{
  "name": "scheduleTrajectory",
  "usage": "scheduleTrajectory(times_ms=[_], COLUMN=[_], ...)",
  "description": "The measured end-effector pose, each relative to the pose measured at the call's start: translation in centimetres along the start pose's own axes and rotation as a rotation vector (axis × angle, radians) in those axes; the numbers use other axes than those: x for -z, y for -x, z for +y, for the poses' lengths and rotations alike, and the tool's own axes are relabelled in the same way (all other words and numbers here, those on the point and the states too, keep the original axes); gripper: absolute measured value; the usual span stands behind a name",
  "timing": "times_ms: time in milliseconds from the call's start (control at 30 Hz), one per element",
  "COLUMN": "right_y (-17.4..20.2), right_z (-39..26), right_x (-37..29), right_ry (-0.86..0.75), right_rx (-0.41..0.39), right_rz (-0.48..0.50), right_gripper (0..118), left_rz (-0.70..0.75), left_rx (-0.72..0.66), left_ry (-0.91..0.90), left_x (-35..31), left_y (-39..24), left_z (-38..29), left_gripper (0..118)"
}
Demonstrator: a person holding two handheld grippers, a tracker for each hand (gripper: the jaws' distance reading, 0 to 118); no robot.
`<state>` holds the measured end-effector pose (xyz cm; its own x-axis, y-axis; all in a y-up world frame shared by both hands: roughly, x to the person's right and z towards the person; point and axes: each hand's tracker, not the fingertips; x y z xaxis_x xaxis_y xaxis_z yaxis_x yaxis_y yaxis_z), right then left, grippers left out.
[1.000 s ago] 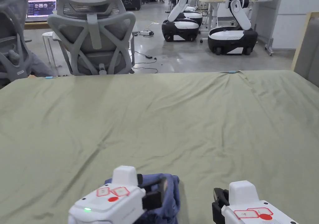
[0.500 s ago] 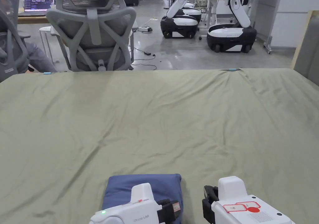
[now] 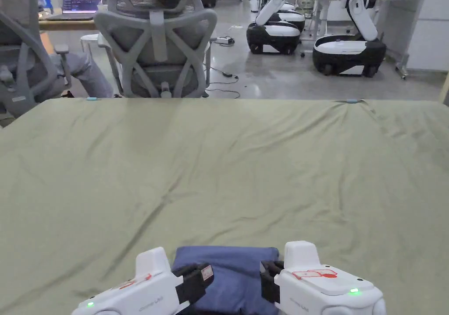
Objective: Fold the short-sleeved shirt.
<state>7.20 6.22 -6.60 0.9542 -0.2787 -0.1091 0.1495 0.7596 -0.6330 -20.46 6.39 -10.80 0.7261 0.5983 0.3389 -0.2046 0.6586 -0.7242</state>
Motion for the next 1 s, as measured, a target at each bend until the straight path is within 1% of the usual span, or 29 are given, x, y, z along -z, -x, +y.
scheduleTrajectory(times_ms=[33, 67, 100, 133, 167, 200, 233, 300, 333, 367, 400, 433, 467, 500, 533, 567, 600, 633, 667, 733, 800, 933, 1000], right_y=[0.0, -0.2, -0.3, -0.6, -0.9, -1.4, -1.9, -2.6, -2.6, -2.3, -2.1, -1.8, -1.6, -1.5, -1.1, -0.9, -0.5, -0.1, 0.5, 2.1, 4.4, 9.8, 12.7], right_z=[-0.1, -0.4, -0.7, -1.0, -1.6, -2.1, -2.5, -2.8, -2.6, -2.3, -2.3, -2.2, -2.2, -2.3, -2.4, -2.4, -2.3, -2.1, -2.0, -1.3, -0.3, 1.6, 2.3], right_x=[1.0, 1.8, 2.3, 2.8, 3.1, 3.4, 3.7, 3.5, 3.3, 3.3, 3.3, 3.3, 3.3, 3.3, 3.2, 3.1, 3.0, 2.9, 2.7, 2.3, 2.5, 4.5, 5.9], right_ry=[0.023, 0.035, 0.044, 0.058, 0.081, 0.100, 0.114, 0.087, 0.084, 0.088, 0.089, 0.085, 0.083, 0.086, 0.083, 0.078, 0.078, 0.081, 0.079, 0.064, 0.049, 0.017, 0.010], right_rx=[0.038, 0.068, 0.072, 0.059, 0.030, 0.021, 0.028, 0.066, 0.078, 0.073, 0.053, 0.024, 0.006, 0.001, -0.001, -0.007, -0.027, -0.047, -0.054, -0.086, -0.137, -0.214, -0.230], right_rz=[0.034, 0.042, 0.022, -0.009, -0.064, -0.093, -0.102, -0.084, -0.079, -0.085, -0.096, -0.104, -0.110, -0.116, -0.117, -0.123, -0.146, -0.163, -0.155, -0.138, -0.124, -0.081, -0.050], right_gripper=[0, 0, 0, 0, 0, 0, 0, 0, 0, 0, 0, 0, 0, 0, 0, 0, 0, 0, 0, 0, 0, 0, 0], left_rz=[0.013, 0.024, 0.024, 0.017, -0.012, -0.057, -0.111, -0.222, -0.242, -0.268, -0.318, -0.364, -0.382, -0.345, -0.359, -0.337, -0.235, -0.207, -0.222, -0.213, -0.143, -0.045, 0.015], left_rx=[-0.048, -0.091, -0.131, -0.179, -0.235, -0.299, -0.378, -0.512, -0.551, -0.586, -0.597, -0.601, -0.612, -0.586, -0.581, -0.588, -0.571, -0.541, -0.525, -0.448, -0.313, -0.219, -0.178], left_ry=[-0.006, -0.013, -0.009, -0.023, -0.038, -0.053, -0.060, -0.011, 0.034, 0.078, 0.113, 0.125, 0.141, 0.122, 0.122, 0.139, 0.133, 0.124, 0.112, 0.100, 0.089, 0.063, 0.069], left_x=[-0.7, -1.2, -1.5, -1.9, -2.2, -2.3, -2.1, -0.6, 0.4, 1.5, 2.7, 3.6, 4.6, 5.6, 6.2, 7.0, 7.2, 6.9, 6.3, 4.6, 2.4, -2.0, -4.4], left_y=[1.6, 3.3, 4.6, 5.9, 7.2, 8.1, 9.2, 10.6, 10.9, 10.6, 10.4, 9.9, 9.3, 9.1, 8.8, 8.4, 7.9, 7.7, 7.8, 8.0, 9.2, 13.6, 16.4], left_z=[0.2, 0.4, 0.4, 0.4, 0.2, 0.1, -0.1, -0.8, -1.2, -1.7, -2.2, -2.6, -2.8, -2.8, -2.7, -2.8, -2.8, -2.5, -2.1, -0.9, 0.8, 4.8, 7.0], left_gripper=[19, 39, 66, 95, 108, 111, 110, 111, 110, 109, 102, 92, 92, 84, 57, 25, 25, 24, 24, 24, 24, 24, 24])
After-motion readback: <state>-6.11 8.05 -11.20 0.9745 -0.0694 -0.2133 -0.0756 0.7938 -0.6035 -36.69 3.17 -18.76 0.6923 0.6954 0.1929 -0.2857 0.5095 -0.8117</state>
